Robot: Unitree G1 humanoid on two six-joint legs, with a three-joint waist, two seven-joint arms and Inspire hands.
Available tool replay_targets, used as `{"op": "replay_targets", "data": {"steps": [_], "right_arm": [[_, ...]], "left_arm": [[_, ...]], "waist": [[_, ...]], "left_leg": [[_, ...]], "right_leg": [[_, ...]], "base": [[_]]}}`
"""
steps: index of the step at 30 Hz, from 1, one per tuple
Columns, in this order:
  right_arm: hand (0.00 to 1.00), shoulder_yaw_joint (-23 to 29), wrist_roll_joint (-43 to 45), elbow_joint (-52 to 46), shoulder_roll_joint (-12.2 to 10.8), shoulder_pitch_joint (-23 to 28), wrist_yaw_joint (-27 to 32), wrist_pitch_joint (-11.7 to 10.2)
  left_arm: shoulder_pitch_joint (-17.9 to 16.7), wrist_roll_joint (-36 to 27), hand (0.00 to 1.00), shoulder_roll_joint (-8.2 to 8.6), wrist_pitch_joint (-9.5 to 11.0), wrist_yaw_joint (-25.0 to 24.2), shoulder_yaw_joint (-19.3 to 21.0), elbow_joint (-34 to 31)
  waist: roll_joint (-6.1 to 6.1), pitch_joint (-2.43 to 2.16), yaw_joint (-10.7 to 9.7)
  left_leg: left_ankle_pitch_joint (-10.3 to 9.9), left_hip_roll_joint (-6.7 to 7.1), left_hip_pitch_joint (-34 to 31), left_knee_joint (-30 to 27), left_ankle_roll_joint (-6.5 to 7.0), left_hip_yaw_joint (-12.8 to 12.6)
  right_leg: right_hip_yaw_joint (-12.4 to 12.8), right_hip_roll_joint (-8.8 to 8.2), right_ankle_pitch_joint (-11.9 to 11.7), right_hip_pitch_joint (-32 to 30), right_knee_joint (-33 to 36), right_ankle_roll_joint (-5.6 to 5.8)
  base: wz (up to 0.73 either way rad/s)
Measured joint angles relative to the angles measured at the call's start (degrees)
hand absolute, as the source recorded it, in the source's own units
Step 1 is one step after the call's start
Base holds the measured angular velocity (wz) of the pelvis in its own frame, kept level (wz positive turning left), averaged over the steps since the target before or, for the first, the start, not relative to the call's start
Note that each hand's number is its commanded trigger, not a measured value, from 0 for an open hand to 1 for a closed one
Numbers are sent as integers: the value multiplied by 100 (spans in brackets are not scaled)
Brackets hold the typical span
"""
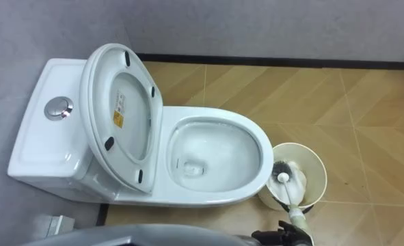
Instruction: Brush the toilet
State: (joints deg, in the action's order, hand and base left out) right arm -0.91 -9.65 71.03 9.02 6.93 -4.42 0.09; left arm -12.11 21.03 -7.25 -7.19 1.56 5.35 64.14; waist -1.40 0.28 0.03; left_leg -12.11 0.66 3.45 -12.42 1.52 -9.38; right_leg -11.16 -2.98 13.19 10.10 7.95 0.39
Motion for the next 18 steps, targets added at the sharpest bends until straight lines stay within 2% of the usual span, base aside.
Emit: {"op": "replay_targets", "data": {"steps": [7, 13, 16, 18], "right_arm": [[0, -5, 224, -21, -1, -19, 32, -5], [0, 13, 691, -391, -23, 113, 423, -15], [0, 119, 1102, -691, -63, 119, 724, -46], [0, 116, 1308, -816, -61, 76, 1013, -182]], "left_arm": [[38, -10, 0, 0, 2, 16, 0, -1], [137, -22, 0, -1, 52, 83, -3, -15], [195, -168, 0, 8, 174, 165, -3, -15], [252, -476, 0, 9, 301, 275, -3, -14]], "waist": [[-5, 0, 1], [17, 2, -13], [38, 1, -63], [48, -9, -56]], "left_leg": [[0, -1, 0, -2, 0, 0], [0, -30, 10, 22, 0, -35], [-1, -18, 10, 27, -1, -62], [1, -5, 1, 68, -2, -112]], "right_leg": [[20, 2, 0, 0, -2, 0], [51, 7, 0, -16, -7, 0], [89, 11, 0, -31, -11, 0], [154, 16, 0, -93, 3, 0]], "base": [[0], [-1], [-5], [-13]]}}
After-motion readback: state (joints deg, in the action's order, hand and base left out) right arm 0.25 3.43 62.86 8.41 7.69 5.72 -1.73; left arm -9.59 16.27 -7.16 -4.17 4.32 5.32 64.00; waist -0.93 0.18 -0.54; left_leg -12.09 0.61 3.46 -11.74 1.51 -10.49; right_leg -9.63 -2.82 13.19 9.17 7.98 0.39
